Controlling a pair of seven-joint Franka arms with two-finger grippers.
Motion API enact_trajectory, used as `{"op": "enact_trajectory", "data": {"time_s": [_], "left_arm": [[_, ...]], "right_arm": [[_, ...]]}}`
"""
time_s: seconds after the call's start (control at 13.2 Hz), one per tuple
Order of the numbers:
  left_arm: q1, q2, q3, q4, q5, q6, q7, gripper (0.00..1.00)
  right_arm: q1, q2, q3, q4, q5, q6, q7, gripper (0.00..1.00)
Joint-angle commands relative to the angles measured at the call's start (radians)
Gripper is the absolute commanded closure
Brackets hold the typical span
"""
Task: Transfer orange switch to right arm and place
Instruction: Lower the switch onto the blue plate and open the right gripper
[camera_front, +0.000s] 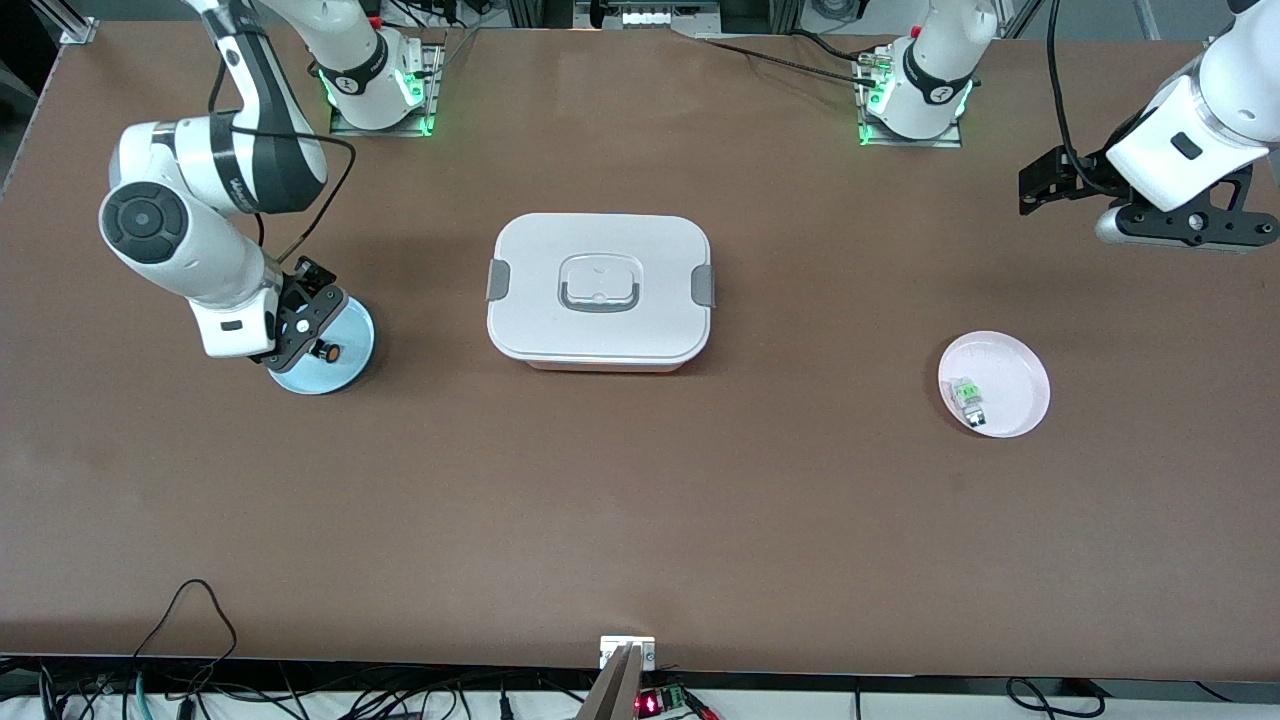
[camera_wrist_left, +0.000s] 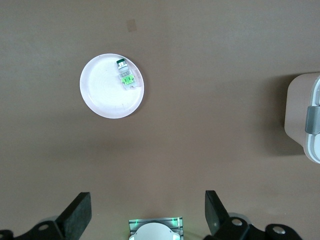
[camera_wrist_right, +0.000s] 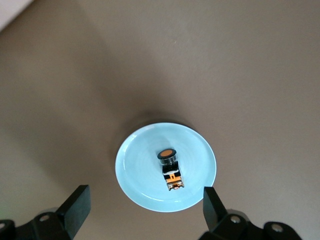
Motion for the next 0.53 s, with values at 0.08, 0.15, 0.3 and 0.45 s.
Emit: {"op": "enact_trajectory", "data": {"time_s": [0.08, 0.15, 0.3, 0.45], "left_arm": [[0.003, -0.001, 0.000, 0.017, -0.003, -0.027, 0.017, 0.00], [0.001, -0.002, 0.000, 0.017, -0.004, -0.027, 0.017, 0.00], [0.001, -0.002, 0.000, 0.017, -0.003, -0.027, 0.017, 0.00], [0.001, -0.001, 0.000, 0.018, -0.004, -0.027, 0.017, 0.00]], "right_arm": [[-0.002, 0.016, 0.008, 0.182, 0.091, -0.209, 0.335, 0.00], [-0.002, 0.015, 0.007, 0.219, 0.106, -0.233, 0.440, 0.00], [-0.002, 0.001, 0.010, 0.283, 0.108, -0.291, 0.624, 0.00], [0.005, -0.002, 0.011, 0.374, 0.102, -0.383, 0.826, 0.00]]}}
